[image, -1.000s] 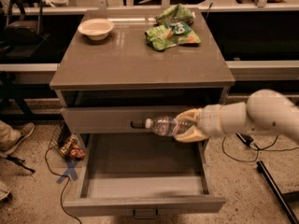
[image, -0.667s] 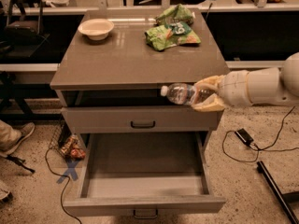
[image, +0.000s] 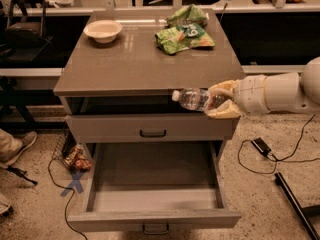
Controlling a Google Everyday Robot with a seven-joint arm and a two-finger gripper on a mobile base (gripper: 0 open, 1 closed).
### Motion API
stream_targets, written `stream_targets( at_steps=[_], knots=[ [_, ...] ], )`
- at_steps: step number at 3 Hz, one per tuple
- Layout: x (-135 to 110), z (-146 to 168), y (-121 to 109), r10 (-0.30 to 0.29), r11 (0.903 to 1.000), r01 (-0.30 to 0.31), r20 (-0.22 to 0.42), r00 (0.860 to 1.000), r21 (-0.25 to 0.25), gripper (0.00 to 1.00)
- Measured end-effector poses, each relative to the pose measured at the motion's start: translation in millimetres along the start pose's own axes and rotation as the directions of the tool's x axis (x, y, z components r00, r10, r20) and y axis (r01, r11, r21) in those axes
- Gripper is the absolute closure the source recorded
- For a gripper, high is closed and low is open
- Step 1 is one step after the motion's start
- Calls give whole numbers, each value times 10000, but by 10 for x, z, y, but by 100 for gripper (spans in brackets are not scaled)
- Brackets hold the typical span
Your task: Pick water bottle from middle drawer and place on counter
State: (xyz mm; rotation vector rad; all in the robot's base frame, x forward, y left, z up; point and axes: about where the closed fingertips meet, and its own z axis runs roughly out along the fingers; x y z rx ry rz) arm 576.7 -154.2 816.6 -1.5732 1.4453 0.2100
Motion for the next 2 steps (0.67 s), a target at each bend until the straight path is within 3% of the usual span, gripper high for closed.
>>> stream_targets(
  at_steps=[1,2],
  knots=[
    [-103,-115,-228,-141,9997,136,240,9996,222,100],
    [-410,-396,-915,-374,9973,319,834,9958,662,100]
  ],
)
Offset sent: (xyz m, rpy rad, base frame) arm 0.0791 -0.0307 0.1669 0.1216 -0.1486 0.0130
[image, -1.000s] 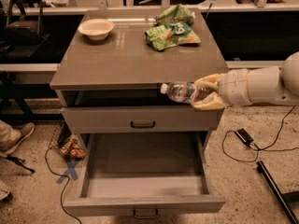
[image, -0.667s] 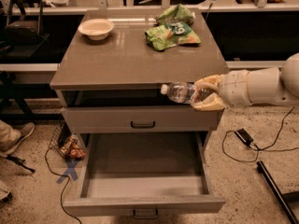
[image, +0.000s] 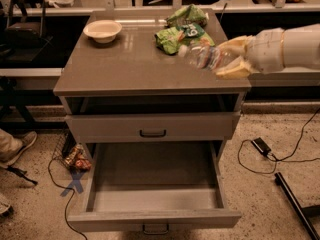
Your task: Pick water bottle from middle drawer and place on counter
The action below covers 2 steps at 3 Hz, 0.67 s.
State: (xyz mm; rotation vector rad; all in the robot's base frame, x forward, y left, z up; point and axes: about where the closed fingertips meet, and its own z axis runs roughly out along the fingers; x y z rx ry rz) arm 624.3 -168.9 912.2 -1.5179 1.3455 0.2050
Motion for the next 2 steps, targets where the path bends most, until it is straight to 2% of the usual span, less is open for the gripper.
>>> stream_targets(
  at_steps=[1,2],
  knots=[
    [-83,154,-358,600,9981,-597,154,9981,-174,100],
    [-23,564,-494,1514,9861,-1516,-84,9884,-672,100]
  ],
)
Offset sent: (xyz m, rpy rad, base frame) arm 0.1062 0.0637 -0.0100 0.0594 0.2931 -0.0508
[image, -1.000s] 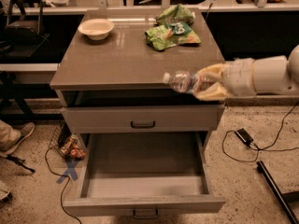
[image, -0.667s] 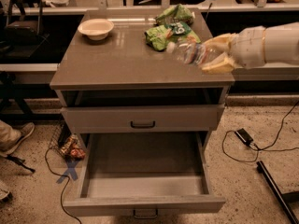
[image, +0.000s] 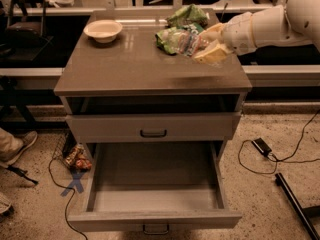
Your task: Pick water bottle from middle drawer and place on counter
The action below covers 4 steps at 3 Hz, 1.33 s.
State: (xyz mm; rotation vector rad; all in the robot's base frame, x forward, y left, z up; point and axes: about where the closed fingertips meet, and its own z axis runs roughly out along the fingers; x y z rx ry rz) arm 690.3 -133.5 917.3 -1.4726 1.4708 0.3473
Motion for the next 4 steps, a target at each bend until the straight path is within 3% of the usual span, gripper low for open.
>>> stream_targets(
  at_steps=[1,3,4],
  knots=[
    [198,488,-90,1113,9918,-1140,-479,9926,-586,98],
    [396,885,-133,1898,9715,-2030,-1111,9755,-1222,52],
    [389,885,-140,1909,9711,-2043,-1119,9752,-1236,21]
  ],
)
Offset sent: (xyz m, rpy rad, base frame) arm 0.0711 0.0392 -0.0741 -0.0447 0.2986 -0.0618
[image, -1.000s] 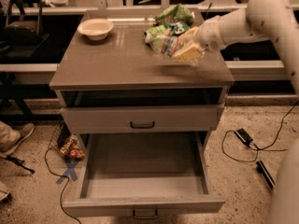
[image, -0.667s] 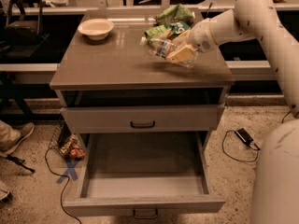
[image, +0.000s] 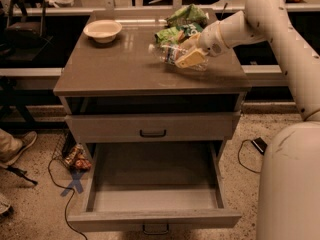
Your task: Pick water bottle from middle drawer and place on counter
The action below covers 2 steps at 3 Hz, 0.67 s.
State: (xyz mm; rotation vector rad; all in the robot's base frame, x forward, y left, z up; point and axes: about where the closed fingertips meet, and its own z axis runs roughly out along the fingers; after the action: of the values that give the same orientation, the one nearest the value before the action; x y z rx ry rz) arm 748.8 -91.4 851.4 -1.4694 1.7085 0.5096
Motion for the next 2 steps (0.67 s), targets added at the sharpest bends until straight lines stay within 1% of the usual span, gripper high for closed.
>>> stream_targets(
  at_steps=[1,2],
  knots=[
    [45,112,-40,218,9993,-222,-124,9997,-292,0],
    [80,126,-85,375,9986,-381,-168,9992,-358,0]
  ],
)
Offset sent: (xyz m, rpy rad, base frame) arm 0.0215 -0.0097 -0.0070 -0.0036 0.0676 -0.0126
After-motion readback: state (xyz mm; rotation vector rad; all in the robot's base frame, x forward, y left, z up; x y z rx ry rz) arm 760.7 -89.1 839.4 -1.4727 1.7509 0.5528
